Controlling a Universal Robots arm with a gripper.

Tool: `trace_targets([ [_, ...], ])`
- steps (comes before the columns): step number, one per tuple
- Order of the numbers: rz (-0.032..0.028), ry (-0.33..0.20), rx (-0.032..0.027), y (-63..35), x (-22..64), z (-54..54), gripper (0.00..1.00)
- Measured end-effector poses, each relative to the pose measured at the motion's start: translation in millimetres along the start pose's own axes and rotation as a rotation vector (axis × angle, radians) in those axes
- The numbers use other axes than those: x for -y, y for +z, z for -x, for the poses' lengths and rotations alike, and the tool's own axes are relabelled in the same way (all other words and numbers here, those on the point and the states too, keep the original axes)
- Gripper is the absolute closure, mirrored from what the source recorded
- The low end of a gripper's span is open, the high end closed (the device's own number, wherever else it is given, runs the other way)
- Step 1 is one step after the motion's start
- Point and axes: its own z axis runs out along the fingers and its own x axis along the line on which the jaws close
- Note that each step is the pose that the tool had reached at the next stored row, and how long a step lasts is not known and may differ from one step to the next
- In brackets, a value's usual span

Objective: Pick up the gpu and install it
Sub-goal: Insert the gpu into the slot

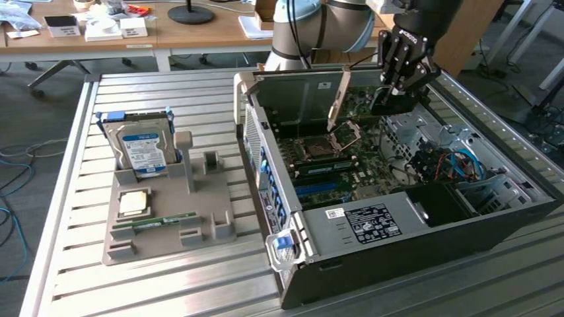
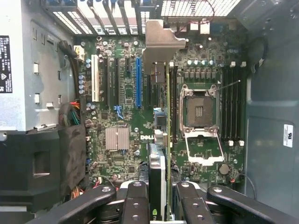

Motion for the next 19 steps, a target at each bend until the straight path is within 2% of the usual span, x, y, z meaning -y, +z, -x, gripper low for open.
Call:
trace_targets([
  [2,-0.0046,0.000,0.0001,2.1,-1.6,0.0,0.73],
  [4,-0.0064,0.000,0.0001,2.8,-2.6,0.0,0.73],
  [11,-0.0065,0.000,0.0004,3.2,-2.6,0.0,0.73],
  [19,-0.0086,0.000,0.0002,15.0,-3.0,-0.1,0.73],
])
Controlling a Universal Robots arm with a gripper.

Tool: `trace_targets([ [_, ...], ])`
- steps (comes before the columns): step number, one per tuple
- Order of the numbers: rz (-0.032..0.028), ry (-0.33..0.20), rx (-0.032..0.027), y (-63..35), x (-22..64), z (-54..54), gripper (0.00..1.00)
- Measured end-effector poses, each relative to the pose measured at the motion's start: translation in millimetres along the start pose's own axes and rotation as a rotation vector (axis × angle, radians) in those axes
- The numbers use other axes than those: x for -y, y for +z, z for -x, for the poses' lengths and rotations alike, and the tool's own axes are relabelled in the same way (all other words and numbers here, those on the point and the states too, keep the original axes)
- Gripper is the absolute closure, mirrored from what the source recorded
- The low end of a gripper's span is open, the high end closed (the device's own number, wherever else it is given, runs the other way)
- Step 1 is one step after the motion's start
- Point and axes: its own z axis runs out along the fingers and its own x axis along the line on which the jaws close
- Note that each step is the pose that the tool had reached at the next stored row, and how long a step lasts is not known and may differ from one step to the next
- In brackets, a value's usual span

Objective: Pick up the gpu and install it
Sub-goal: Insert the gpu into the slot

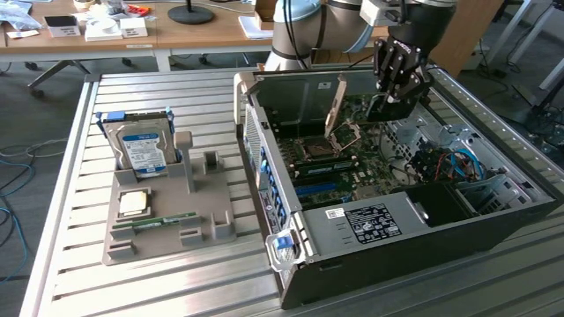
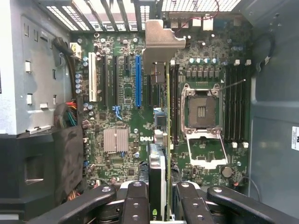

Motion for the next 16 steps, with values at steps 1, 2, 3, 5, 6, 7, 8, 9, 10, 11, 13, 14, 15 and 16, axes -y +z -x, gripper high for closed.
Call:
trace_targets([
  [1,-0.0009,0.000,0.0001,1.5,-0.2,0.0,0.73],
  [2,-0.0018,0.000,0.0002,2.9,-0.3,0.0,0.73],
  [3,-0.0024,0.000,0.0002,4.1,-0.5,0.0,0.73],
  [5,-0.0033,0.000,0.0001,5.7,-0.9,0.0,0.73],
  [6,-0.0035,0.000,0.0001,6.1,-1.0,0.0,0.73],
  [7,-0.0035,0.000,0.0000,6.2,-1.0,0.0,0.73],
  [8,-0.0035,0.000,-0.0001,6.2,-1.0,0.0,0.73],
  [9,-0.0035,0.000,-0.0001,6.2,-1.1,0.0,0.73],
  [10,-0.0035,0.000,0.0000,6.3,-1.1,0.0,0.73],
  [11,-0.0036,0.000,0.0001,6.3,-1.1,0.0,0.73],
  [13,-0.0036,0.000,0.0002,6.3,-1.1,0.0,0.73],
  [14,-0.0036,0.000,0.0001,6.3,-1.1,0.0,0.73],
  [15,-0.0036,0.000,0.0002,6.3,-1.1,0.0,0.73],
  [16,-0.0036,0.000,0.0001,6.3,-1.1,0.0,0.73],
])
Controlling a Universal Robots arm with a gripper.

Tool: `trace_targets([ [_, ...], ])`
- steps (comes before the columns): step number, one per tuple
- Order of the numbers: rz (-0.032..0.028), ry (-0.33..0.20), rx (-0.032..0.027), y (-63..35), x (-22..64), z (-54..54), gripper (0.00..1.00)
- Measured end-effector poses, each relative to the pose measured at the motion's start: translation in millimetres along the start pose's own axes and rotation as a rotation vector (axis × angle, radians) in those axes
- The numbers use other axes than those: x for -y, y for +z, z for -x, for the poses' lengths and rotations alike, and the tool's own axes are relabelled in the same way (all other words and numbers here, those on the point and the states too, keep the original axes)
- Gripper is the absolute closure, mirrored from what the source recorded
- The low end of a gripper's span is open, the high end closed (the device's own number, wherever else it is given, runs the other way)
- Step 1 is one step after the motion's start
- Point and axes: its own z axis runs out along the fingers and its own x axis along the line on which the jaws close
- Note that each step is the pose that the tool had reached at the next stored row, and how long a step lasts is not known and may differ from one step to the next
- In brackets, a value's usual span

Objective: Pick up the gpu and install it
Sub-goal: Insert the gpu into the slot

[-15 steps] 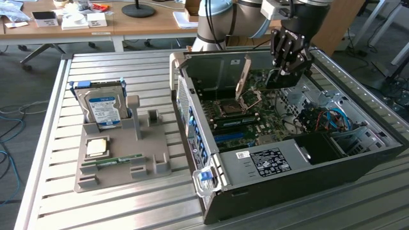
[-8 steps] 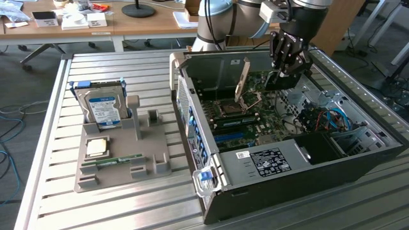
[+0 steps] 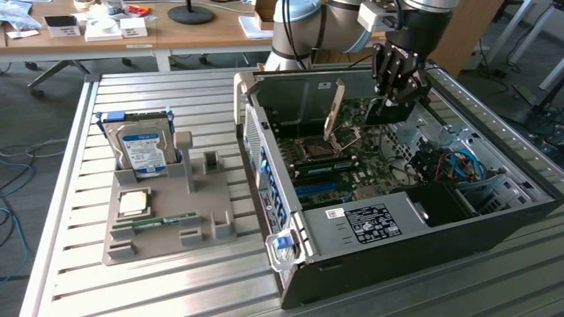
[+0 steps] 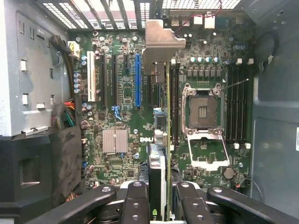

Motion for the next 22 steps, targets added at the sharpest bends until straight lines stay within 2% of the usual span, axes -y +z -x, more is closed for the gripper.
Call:
trace_targets([
  [22,0.0000,0.000,0.0000,17.4,-0.6,0.0,0.73],
])
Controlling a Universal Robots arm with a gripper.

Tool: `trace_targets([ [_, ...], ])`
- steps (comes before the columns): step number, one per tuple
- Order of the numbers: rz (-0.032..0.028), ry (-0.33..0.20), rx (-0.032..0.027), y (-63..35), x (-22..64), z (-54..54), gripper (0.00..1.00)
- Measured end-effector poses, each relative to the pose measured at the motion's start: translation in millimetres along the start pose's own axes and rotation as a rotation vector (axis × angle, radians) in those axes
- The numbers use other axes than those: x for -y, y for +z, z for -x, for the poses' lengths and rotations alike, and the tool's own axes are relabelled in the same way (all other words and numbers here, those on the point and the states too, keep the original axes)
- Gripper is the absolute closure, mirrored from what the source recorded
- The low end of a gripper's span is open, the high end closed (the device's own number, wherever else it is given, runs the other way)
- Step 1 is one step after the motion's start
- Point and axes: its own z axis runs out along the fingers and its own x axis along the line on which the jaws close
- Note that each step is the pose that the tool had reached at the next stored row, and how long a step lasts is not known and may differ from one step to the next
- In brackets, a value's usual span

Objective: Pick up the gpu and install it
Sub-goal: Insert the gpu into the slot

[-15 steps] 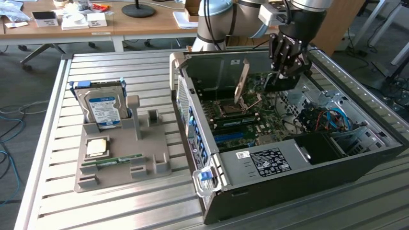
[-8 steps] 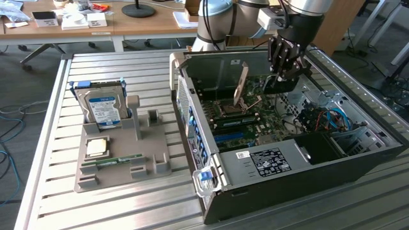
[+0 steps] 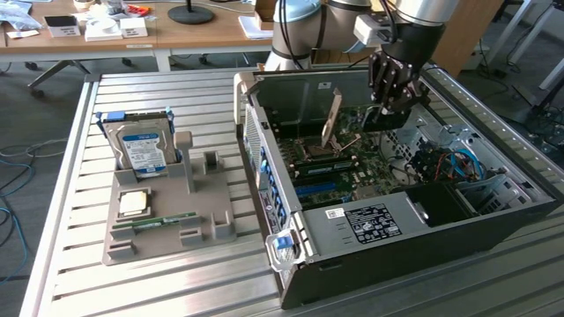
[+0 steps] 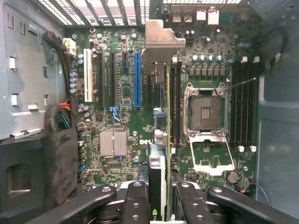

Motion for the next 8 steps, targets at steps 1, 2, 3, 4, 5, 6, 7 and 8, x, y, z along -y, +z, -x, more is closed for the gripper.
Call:
trace_targets([
  [1,0.0000,0.000,-0.0001,0.4,0.0,0.0,0.73],
  [2,0.0000,0.000,0.0000,0.8,0.0,0.0,0.73],
  [3,-0.0001,0.000,0.0001,1.5,0.0,0.0,0.73],
  [4,-0.0001,0.000,0.0001,2.4,0.0,0.0,0.73],
  [5,-0.0001,0.000,0.0000,3.4,0.0,0.0,0.73],
  [6,-0.0002,0.000,0.0001,4.7,-0.1,0.0,0.73],
  [7,-0.0006,0.000,0.0000,6.0,-0.3,0.0,0.73],
  [8,-0.0014,0.000,0.0000,7.4,-0.4,0.0,0.73],
])
